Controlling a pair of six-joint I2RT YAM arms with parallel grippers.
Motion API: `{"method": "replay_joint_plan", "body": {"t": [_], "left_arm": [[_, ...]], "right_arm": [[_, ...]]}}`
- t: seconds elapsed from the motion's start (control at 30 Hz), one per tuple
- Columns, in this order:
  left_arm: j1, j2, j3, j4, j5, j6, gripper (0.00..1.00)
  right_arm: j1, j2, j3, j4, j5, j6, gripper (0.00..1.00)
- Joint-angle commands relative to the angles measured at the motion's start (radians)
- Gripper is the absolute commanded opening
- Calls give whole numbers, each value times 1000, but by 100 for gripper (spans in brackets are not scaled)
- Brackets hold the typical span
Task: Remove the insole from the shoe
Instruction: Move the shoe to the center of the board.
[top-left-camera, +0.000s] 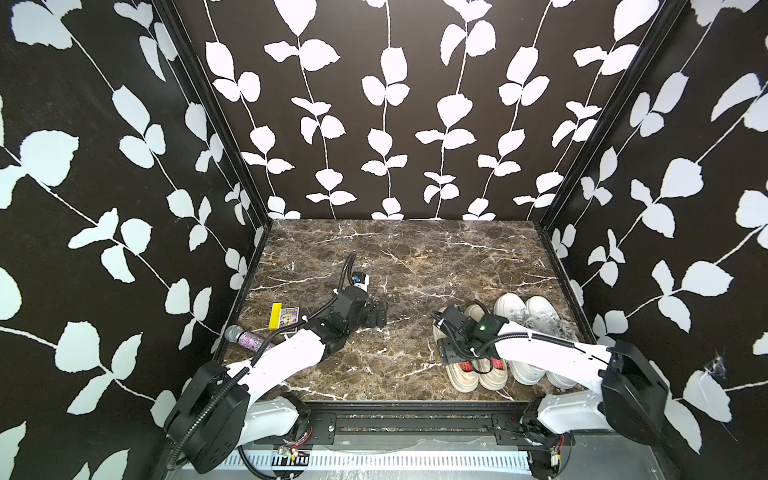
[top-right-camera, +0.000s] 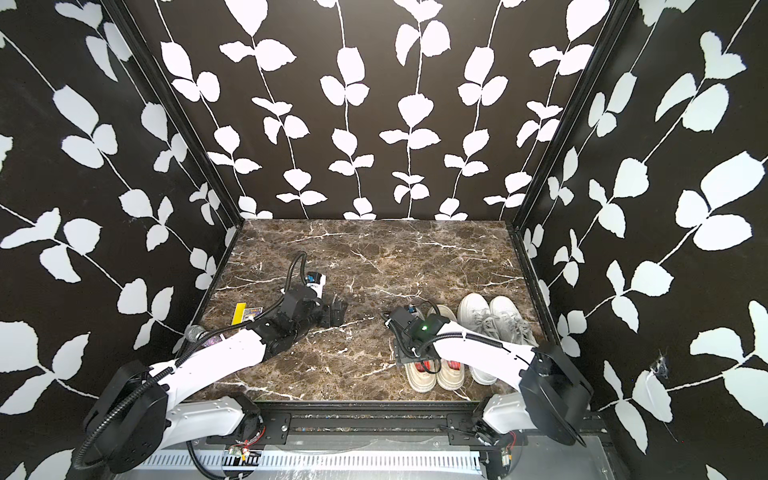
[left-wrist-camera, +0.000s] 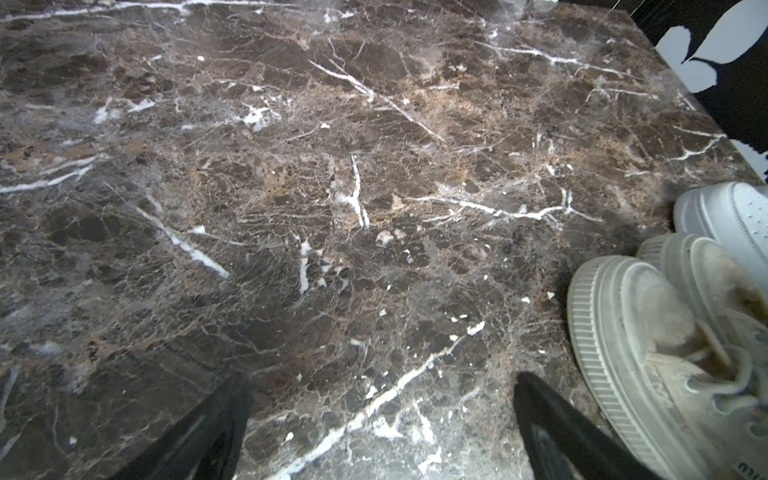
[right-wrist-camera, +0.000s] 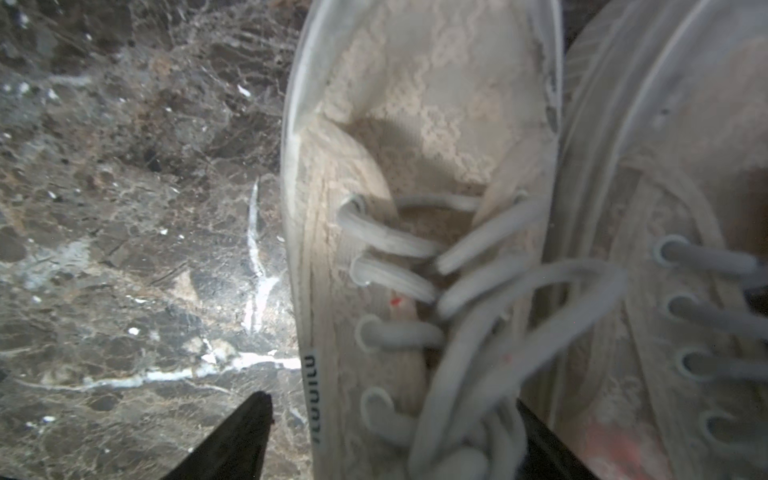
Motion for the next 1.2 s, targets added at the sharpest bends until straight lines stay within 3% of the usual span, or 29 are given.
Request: {"method": "replay_joint_plan", "body": {"t": [0.0,0.17,0.6,0.8,1.17], "left_arm": [[-4,-12,-10,31,-18,-14,99],[-4,-11,-17,34,-13,-12,99],[-4,-15,-11,-18,-4,-4,99],[-20,18,30,-53,58,-9,99],[-241,97,79,-26,58,-80,98]], "right_arm": [[8,58,50,96,-22,14,78],[9,133,116,136,-20,14,73],[7,348,389,196,-4,-16,73],[6,238,350,152,62,-61,79],[6,-47,77,121,109,-35,81]]}}
